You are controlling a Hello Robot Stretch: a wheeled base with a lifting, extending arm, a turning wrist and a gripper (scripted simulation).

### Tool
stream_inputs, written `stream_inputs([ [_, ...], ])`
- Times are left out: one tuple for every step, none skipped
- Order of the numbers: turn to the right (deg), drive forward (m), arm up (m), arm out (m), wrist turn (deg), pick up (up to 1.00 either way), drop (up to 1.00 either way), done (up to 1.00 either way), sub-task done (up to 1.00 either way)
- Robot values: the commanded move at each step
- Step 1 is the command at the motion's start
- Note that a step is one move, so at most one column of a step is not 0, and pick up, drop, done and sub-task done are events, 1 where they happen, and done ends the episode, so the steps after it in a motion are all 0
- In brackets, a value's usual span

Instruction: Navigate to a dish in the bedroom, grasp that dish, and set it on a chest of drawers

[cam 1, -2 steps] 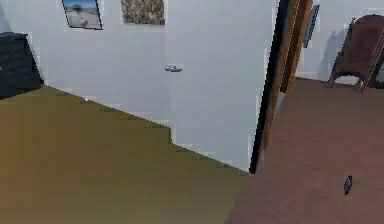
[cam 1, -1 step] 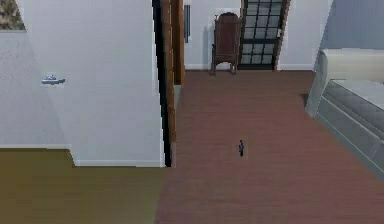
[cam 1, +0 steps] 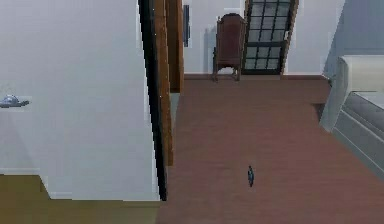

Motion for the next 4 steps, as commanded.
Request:
stream_inputs([
  [-45.0, 0.0, 0.0, 0.0, 0.0, 0.0, 0.0, 0.0, 0.0],
  [-33.0, 0.0, 0.0, 0.0, 0.0, 0.0, 0.0, 0.0, 0.0],
  [0.0, 1.0, 0.0, 0.0, 0.0, 0.0, 0.0, 0.0, 0.0],
  [-6.0, 0.0, 0.0, 0.0, 0.0, 0.0, 0.0, 0.0, 0.0],
])
